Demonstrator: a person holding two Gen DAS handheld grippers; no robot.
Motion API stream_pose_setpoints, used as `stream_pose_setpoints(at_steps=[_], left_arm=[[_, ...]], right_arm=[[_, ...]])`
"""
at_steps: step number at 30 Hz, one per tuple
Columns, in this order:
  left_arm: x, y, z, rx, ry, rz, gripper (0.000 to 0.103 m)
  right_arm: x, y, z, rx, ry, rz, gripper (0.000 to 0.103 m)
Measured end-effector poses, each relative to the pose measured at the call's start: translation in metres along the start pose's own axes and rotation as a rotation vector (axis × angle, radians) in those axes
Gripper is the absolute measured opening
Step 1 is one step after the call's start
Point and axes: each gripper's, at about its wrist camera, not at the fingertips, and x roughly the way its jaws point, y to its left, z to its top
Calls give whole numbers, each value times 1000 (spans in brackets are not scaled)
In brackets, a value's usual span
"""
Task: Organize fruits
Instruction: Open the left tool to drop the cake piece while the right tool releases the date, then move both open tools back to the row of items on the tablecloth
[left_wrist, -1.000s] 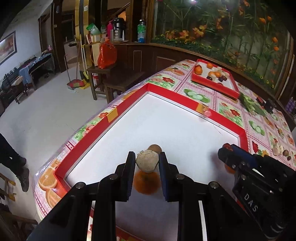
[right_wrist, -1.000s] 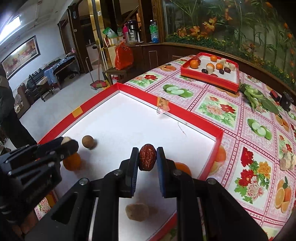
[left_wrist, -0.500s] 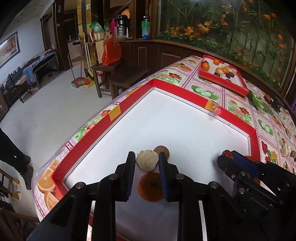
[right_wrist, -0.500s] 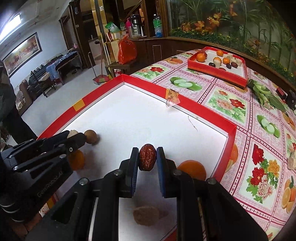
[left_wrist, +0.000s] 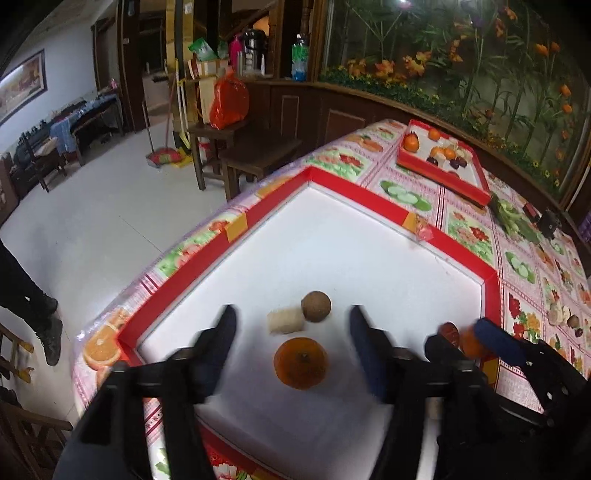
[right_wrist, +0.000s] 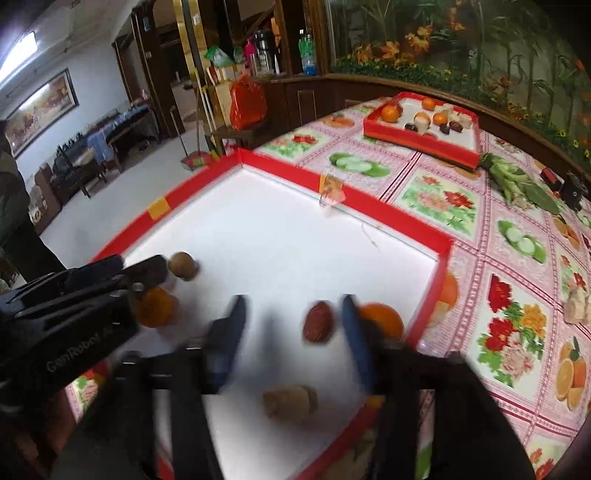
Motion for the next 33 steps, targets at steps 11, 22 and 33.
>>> stream_pose_setpoints(at_steps=[11, 22, 33], left_arm=[[-44, -74, -17, 154, -115, -88, 84], [-22, -222, -49, 394, -30, -289, 85], [4, -266, -38, 395, -28, -313, 84]], right_arm=[[-98, -91, -40, 147, -184, -131, 69], [-93, -266, -75, 448, -81, -374, 61], [-44, -304, -43, 475, -16, -383, 16]])
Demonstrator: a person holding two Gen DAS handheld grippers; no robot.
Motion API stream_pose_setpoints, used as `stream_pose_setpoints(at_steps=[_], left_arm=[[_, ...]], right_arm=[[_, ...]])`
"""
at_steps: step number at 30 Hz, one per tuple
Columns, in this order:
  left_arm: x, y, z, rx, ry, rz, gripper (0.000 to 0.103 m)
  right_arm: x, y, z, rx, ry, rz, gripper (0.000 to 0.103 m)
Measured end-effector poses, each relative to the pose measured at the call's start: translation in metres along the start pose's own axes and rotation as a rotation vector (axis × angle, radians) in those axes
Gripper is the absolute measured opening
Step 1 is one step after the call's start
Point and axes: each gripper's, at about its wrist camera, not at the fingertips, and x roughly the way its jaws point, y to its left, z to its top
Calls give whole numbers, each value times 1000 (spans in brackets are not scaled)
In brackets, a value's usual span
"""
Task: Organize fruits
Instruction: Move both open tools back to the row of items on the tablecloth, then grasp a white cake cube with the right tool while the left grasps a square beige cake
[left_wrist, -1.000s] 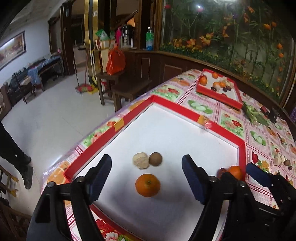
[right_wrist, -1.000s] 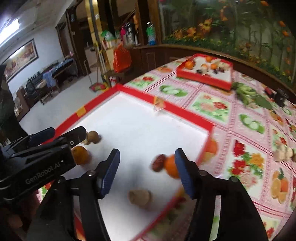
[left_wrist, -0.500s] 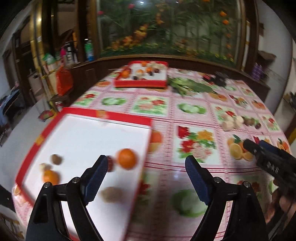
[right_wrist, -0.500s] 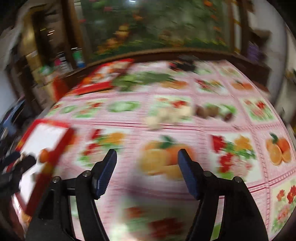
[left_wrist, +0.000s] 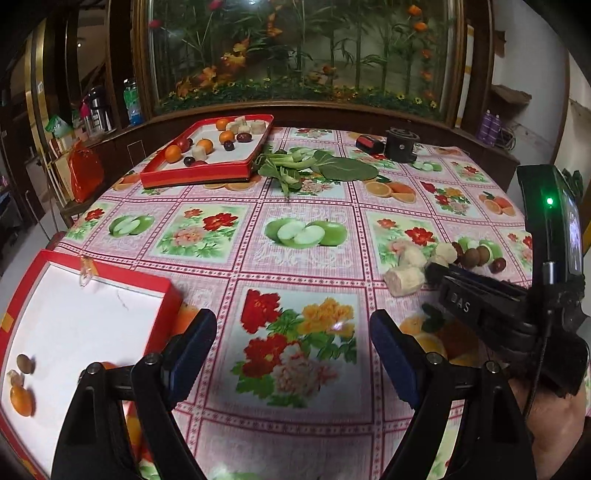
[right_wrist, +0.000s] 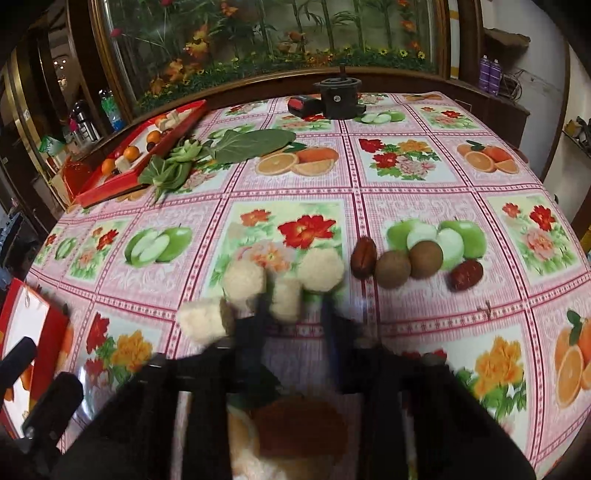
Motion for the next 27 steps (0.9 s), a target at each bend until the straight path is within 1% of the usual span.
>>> stream_pose_setpoints(at_steps=[3, 6, 8, 11, 12, 13, 14, 15, 16, 17, 19, 23, 25, 27], left_arm=[[11, -16, 5, 4, 5, -25, 84], [24, -38, 8, 19, 18, -59, 84], [31, -51, 10, 33, 21, -68, 84], [42, -70, 13, 51, 30, -78, 84], [46, -75, 15, 56, 32, -60, 77], [51, -78, 16, 62, 40, -41, 53], [58, -79, 15, 71, 66, -35, 34], [62, -79, 14, 69, 81, -25, 27], [61, -77, 14, 60, 82, -18, 27], [59, -75, 12, 55, 81, -26, 27], [55, -73, 7, 62, 83, -28, 27], [36, -64, -10, 73, 98, 3, 27], [24, -60, -19, 76, 109, 13, 27], [10, -54, -30, 83, 107, 24, 27]], right_arm=[[-5, -7, -4, -4, 3, 3, 16], [-21, -31, -11, 56, -18, 8, 16], [-30, -48, -16, 101, -35, 24, 16], [-38, -63, -18, 143, -59, 45, 16], [-40, -65, -17, 153, -69, 56, 16], [-41, -65, -17, 154, -77, 64, 16], [-43, -65, -16, 150, -84, 69, 16], [-45, -64, -15, 143, -93, 78, 16], [-45, -63, -14, 139, -97, 85, 16], [-46, -63, -15, 136, -99, 87, 16], [-47, -62, -15, 127, -104, 87, 16], [-47, -57, -15, 114, -101, 76, 16], [-48, -49, -18, 96, -79, 73, 16], [-56, -37, -23, 53, -79, 55, 16]])
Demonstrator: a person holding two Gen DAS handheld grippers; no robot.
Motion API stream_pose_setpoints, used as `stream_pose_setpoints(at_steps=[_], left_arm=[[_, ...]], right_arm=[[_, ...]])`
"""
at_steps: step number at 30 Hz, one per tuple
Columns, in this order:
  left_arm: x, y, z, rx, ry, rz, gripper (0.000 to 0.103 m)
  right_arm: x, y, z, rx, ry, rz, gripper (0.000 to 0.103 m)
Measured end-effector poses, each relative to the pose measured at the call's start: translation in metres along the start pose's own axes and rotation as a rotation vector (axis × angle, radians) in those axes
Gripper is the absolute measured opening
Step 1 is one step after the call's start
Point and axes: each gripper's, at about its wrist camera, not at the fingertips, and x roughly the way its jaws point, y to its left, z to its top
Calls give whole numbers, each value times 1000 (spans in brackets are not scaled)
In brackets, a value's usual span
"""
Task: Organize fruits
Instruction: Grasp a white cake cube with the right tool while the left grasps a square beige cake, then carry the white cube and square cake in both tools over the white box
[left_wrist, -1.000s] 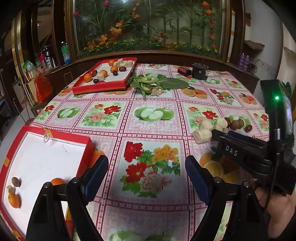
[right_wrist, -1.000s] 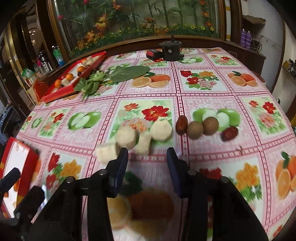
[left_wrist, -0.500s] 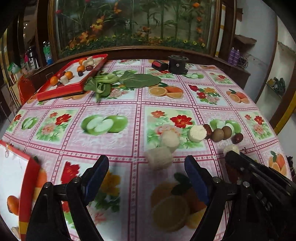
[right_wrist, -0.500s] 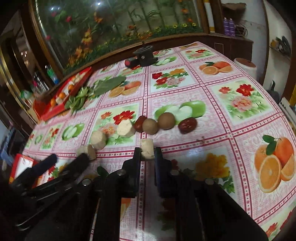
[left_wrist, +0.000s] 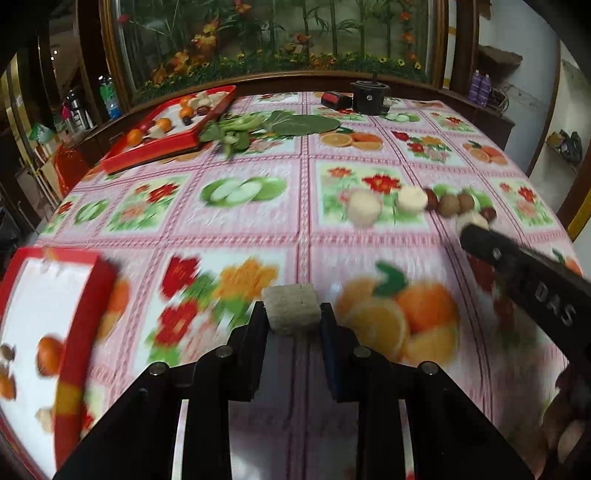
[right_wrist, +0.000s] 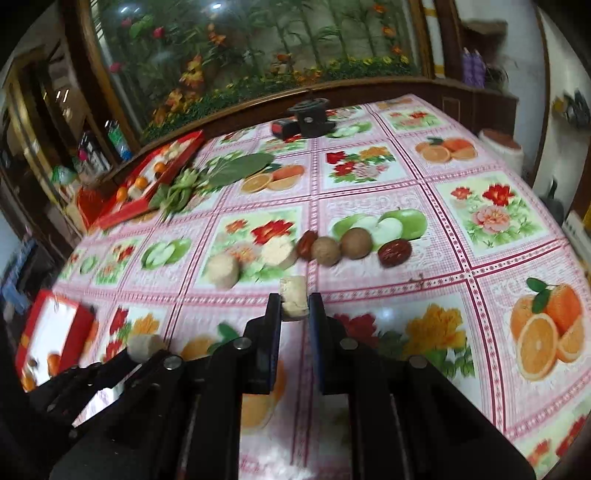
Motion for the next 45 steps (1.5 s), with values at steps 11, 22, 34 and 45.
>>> stream_pose_setpoints(at_steps=[11, 22, 34, 45], left_arm=[[-54, 29, -44, -18, -38, -38, 27], [-90, 59, -67, -50, -89, -65, 27], [-95, 83, -78, -91, -95, -43, 27], [-98, 97, -79, -115, -95, -29, 27]], right_arm=[[-77, 34, -74, -84, -9, -51, 16], [-112, 58, -118, -95, -16, -64, 16], [-117, 84, -128, -132, -22, -18, 16], [-116, 101, -130, -159, -21, 26, 16]])
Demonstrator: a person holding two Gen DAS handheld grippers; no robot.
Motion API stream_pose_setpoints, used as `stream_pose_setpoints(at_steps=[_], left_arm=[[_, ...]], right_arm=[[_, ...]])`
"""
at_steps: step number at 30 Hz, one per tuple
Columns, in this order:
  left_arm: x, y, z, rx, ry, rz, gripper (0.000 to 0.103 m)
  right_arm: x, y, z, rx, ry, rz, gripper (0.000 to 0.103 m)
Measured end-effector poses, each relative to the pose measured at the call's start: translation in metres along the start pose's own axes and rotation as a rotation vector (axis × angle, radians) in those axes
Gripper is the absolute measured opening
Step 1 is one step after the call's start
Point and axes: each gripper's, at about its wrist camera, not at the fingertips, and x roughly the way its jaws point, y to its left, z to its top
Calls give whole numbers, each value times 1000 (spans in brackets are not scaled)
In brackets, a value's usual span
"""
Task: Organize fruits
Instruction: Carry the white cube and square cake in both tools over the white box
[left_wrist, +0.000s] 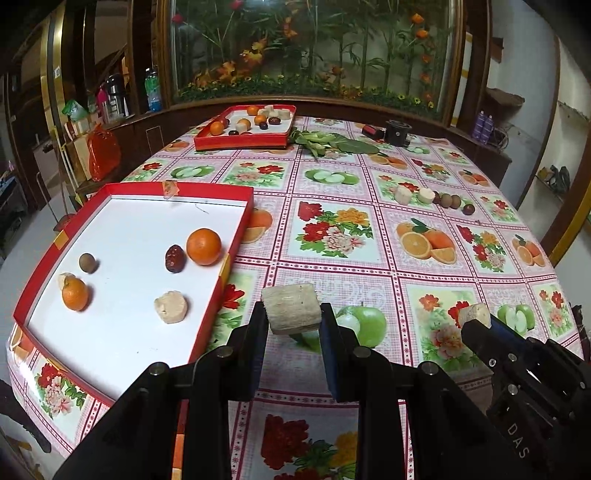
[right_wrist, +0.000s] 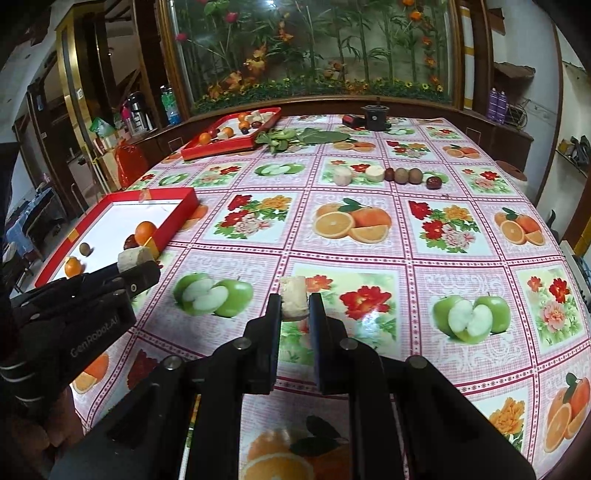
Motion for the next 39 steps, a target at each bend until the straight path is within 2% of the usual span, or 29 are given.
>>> stream_pose_setpoints(at_steps=[9, 14, 23, 28, 32, 39], left_arm=[[-5, 19, 2, -32, -5, 10, 27], [-12, 51, 2, -85, -17, 51, 27], [-16, 116, 6, -208, -37, 144, 26], [-10, 136, 7, -243, -29, 181, 26], [-4, 149, 7, -264, -20, 197, 26], [5, 169, 8, -299, -2, 220, 26]], right_arm=[[-1, 15, 5, -31, -7, 28, 16], [-2, 30, 13, -59, -22, 61, 16], [3, 87, 38, -157, -56, 168, 16], [16, 126, 50, -221, -58, 244, 16], [34, 153, 57, -260, -34, 304, 17], [65, 185, 58, -308, 13, 345, 17]])
